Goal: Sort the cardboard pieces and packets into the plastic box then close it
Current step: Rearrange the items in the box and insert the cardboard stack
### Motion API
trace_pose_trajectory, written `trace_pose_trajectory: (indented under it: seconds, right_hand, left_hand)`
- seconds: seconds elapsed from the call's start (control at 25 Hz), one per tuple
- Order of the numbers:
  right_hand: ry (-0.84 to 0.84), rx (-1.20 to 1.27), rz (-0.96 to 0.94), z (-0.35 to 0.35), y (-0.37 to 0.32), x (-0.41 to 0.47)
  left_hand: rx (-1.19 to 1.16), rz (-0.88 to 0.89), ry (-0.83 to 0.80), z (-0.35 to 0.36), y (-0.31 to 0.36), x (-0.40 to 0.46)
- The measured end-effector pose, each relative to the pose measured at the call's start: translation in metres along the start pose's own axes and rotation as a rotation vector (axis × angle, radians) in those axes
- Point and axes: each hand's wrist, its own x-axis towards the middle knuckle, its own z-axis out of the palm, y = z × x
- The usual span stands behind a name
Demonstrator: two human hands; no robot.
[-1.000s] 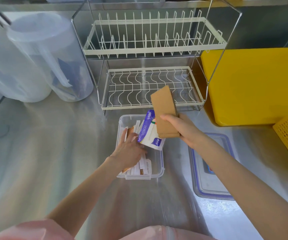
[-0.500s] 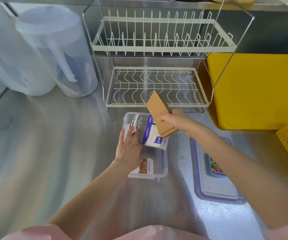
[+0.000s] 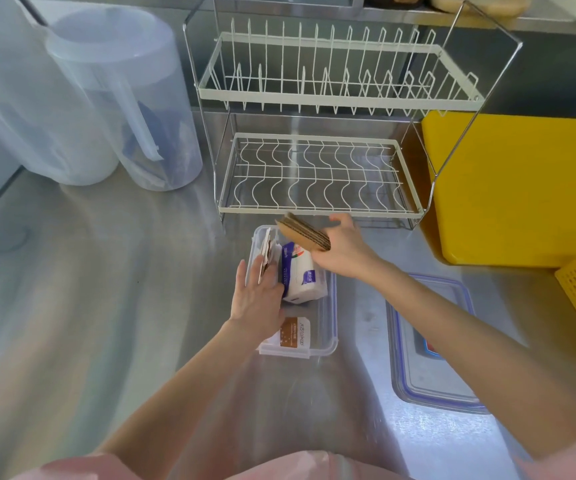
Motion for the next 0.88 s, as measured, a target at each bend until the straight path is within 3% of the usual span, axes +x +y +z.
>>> trace_pose_trajectory:
  seconds: [0.12, 0.32, 0.44, 0.52, 0.68, 0.8, 0.88]
  right_hand:
    - [-0.004, 0.015, -0.073, 0.000, 0.005, -0.006]
    - [-0.044, -0.257, -0.056, 0.016, 0.008, -0.010]
    - [-0.051, -0.280, -0.049, 0.018, 0.005, -0.009]
    - [-0.039, -0.184, -0.056, 0.014, 0.006, -0.009]
    - [-0.005, 0.256, 0.095, 0.001, 0.014, -0.015]
    - [0.007, 0.557, 0.137, -0.002, 0.013, -0.025]
    - [0.025, 0.632, 0.071, 0.003, 0.009, -0.031]
  left_hand:
    - [-0.001, 0.005, 0.000, 0.001, -0.002, 0.000]
    - [-0.065, -0.027, 0.060, 0.004, -0.001, -0.001]
    - [-0.092, -0.049, 0.088, 0.007, -0.001, -0.001]
    - [-0.119, -0.048, 0.098, 0.006, -0.001, -0.002]
    - [-0.261, -0.076, 0.080, -0.003, -0.002, -0.003]
    - [-0.557, -0.125, 0.251, -0.018, 0.004, -0.003]
    - [-1.076, -0.192, 0.246, -0.038, 0.014, 0.000]
